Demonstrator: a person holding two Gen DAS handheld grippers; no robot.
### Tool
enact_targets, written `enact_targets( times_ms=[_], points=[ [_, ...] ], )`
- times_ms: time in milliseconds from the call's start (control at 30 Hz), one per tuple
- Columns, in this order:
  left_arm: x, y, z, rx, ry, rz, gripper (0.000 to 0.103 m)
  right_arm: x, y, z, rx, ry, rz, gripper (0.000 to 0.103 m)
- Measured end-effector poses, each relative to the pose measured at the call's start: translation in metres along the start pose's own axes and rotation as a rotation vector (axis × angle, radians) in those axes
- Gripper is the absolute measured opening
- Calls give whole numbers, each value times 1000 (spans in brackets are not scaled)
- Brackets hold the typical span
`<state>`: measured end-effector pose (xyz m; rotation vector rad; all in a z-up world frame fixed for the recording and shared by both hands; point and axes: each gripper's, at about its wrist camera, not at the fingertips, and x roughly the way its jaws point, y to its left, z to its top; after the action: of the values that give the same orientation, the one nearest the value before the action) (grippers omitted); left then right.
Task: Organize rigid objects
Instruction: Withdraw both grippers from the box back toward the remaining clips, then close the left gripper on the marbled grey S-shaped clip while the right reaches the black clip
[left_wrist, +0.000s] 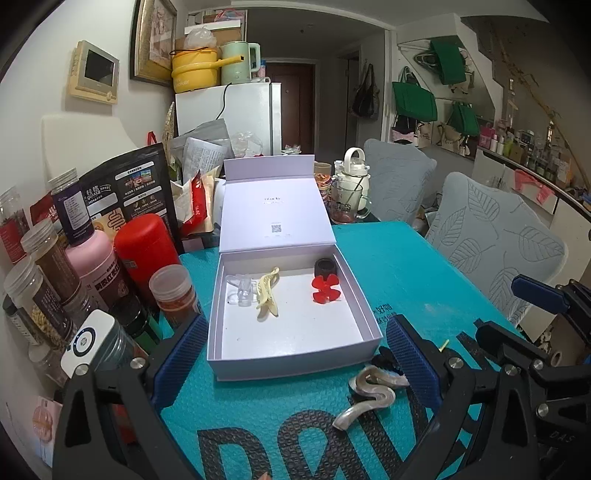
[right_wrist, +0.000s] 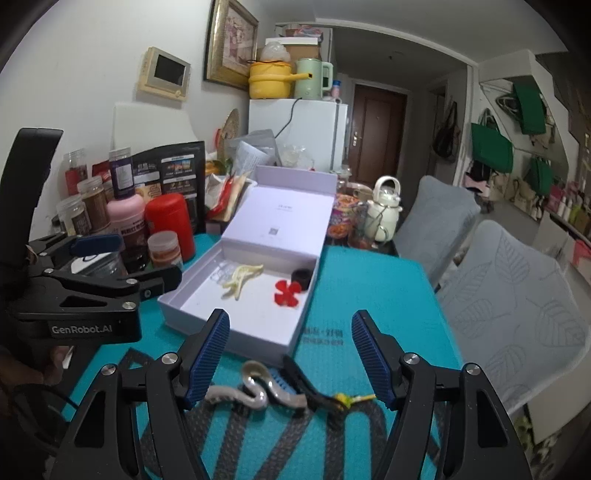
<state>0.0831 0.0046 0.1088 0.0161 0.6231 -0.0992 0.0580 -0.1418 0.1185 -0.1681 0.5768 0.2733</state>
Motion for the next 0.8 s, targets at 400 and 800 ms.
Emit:
enact_targets(
  times_ms=[400, 800],
  points=[
    [-9, -18, -43, 34, 25, -81, 99, -12, -14, -49, 67, 48, -23, 70],
    [12, -33, -79, 68, 113, -197, 99, -7, -27, -91, 124, 110, -30, 78]
  ],
)
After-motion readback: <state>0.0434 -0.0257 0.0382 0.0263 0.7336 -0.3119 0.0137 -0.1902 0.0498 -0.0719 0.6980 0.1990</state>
